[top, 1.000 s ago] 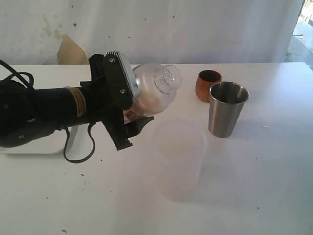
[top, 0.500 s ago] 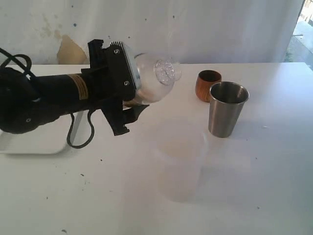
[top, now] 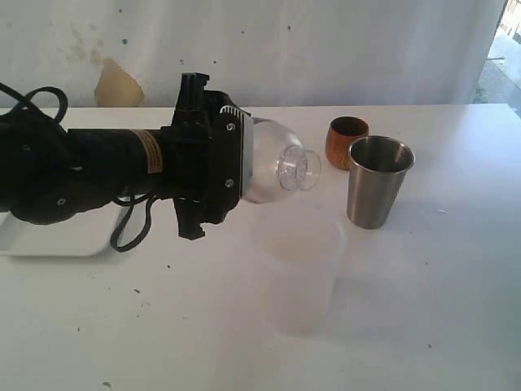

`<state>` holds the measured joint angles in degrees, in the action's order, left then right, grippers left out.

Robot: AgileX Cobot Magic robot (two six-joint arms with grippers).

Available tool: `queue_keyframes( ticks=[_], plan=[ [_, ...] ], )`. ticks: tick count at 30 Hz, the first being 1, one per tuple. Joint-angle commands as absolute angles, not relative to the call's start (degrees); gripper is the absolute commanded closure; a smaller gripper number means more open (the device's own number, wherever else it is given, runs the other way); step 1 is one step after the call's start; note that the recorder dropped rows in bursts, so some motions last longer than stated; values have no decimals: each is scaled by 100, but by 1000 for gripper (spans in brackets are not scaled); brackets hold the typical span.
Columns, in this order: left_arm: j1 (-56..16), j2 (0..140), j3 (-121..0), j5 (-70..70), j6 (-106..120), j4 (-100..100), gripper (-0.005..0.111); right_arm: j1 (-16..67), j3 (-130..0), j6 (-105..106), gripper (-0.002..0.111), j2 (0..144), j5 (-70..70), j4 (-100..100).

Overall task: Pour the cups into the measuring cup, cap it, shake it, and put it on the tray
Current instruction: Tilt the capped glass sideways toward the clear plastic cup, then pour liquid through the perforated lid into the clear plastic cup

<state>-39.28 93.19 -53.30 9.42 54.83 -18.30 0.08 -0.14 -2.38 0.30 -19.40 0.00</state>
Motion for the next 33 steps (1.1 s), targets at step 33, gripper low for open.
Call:
queue_keyframes(
  ticks=[33],
  plan=[
    [-3679, 9566, -6025, 1950, 9033, -1090, 107, 0, 0, -371, 108, 0, -1929, 0]
  ],
)
